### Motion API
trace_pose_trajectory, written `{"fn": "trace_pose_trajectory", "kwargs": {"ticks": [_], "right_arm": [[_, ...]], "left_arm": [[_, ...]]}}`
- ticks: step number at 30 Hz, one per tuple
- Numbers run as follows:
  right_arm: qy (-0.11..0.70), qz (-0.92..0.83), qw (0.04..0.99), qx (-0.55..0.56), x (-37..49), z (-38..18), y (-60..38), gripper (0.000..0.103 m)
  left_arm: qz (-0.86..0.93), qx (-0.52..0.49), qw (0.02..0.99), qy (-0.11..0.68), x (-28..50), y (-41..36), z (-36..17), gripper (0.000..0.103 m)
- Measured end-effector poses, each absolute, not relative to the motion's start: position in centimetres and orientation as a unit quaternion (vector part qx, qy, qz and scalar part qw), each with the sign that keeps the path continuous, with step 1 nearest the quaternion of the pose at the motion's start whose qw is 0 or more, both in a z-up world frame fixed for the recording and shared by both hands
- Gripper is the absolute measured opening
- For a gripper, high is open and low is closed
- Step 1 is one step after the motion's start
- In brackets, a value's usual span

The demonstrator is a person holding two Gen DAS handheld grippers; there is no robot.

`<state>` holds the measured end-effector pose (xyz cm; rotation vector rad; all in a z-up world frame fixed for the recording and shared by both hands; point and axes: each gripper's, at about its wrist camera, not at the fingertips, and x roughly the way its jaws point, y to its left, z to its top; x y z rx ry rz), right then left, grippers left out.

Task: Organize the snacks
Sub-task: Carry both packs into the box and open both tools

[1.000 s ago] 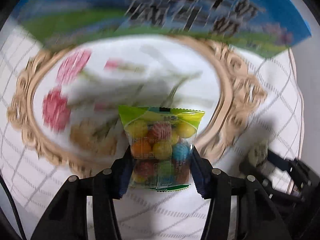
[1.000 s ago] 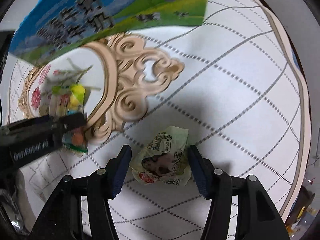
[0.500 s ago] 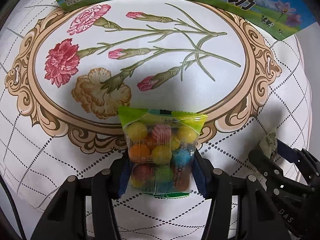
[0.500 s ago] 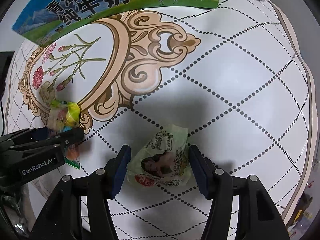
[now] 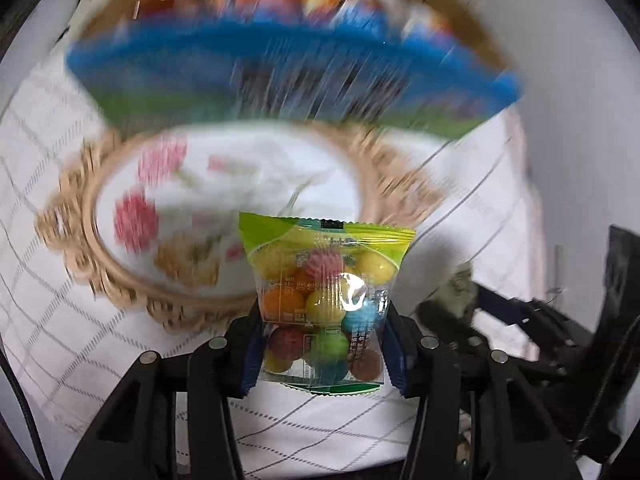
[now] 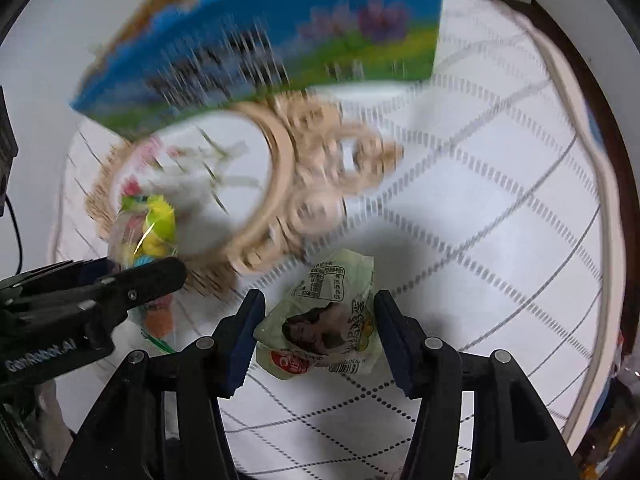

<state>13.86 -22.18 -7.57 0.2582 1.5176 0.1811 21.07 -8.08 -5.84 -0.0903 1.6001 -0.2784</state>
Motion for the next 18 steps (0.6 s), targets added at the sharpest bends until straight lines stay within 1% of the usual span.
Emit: {"fn": "trace_pose_trajectory", "kwargs": {"ticks": [4,9,11,13,18], "right_arm": [[0.648,0.095,0.743,0.137,17.3,-2.7,-23.6,0.059],[0.608,0.115,0.773,0.138,23.7,2.3,-23.2,0.059],[0.599,0.116,0.782,0.129,26.6,3.1,-23.1,0.059],[0.600,0.114,0.783,0.119,29.9,3.0,-22.5,0.059],[0.635,0.118,0.753,0.124,35.4,0.0,-21.7,0.059]], "left_arm": [[-0.157,-0.074,0.705,0.688,25.4,-8.2,-1.0,0.047],[-0.152,-0.065,0.727,0.666,31.8,-7.5,1.4,0.047],[-0.143,-0.050,0.723,0.674,34.9,-7.4,0.7,0.047],[-0.137,-0.045,0.704,0.695,37.9,-7.4,-1.2,0.047],[-0.116,-0.044,0.659,0.742,42.5,-6.4,-6.3,0.047]]}}
